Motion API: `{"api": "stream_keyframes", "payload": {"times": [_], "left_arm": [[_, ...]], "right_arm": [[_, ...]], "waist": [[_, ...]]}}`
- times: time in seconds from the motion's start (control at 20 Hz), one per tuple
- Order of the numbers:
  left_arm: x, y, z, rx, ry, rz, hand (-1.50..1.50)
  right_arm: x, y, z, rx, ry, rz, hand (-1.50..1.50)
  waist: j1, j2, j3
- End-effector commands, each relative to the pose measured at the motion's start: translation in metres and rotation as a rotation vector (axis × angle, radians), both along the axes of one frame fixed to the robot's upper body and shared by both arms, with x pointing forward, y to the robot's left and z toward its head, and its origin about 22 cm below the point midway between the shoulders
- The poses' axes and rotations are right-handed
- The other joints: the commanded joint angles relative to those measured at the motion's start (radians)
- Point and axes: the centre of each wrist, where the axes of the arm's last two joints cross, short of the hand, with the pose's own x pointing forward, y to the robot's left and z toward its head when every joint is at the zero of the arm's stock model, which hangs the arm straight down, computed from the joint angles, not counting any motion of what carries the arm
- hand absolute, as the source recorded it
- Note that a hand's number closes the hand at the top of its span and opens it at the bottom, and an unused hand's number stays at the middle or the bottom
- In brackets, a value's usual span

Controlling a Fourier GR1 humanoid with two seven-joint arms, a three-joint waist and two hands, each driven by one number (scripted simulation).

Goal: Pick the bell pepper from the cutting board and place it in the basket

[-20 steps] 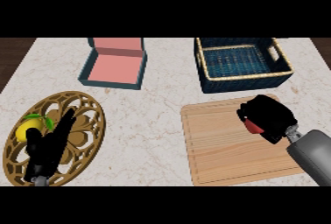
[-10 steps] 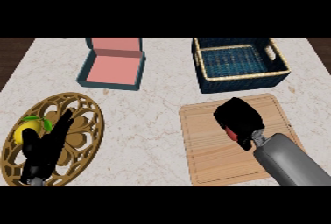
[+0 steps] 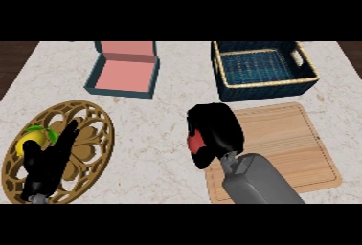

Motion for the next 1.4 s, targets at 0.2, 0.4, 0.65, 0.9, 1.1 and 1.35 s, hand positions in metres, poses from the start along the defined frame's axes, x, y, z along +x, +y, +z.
{"api": "stream_keyframes", "payload": {"times": [0.2, 0.4, 0.65, 0.9, 1.1, 1.35], "left_arm": [[-0.011, -0.015, -0.033, -0.052, 0.187, 0.003, 0.0], [-0.019, -0.008, -0.034, -0.04, 0.181, 0.02, 0.0], [-0.022, -0.011, -0.041, -0.066, 0.195, 0.034, 0.0], [-0.015, 0.004, -0.031, -0.046, 0.18, 0.041, 0.0], [-0.023, -0.016, -0.038, -0.041, 0.178, 0.015, 0.0], [-0.015, -0.01, -0.036, -0.023, 0.164, 0.011, 0.0]], "right_arm": [[-0.027, 0.015, 0.1, 0.563, -0.225, -0.151, 1.5], [-0.029, 0.013, 0.161, 0.648, -0.284, -0.26, 1.5], [-0.019, 0.008, 0.223, 0.634, -0.354, -0.365, 1.5], [0.002, -0.014, 0.26, 0.621, -0.354, -0.437, 1.5], [0.033, -0.036, 0.275, 0.609, -0.368, -0.492, 1.5], [0.063, -0.054, 0.272, 0.568, -0.347, -0.504, 1.5]], "waist": [[0.003, 0.008, -0.02], [0.003, 0.004, -0.021], [-0.009, 0.007, -0.022], [-0.009, 0.011, -0.021], [0.003, 0.016, -0.02], [0.006, 0.021, -0.02]]}}
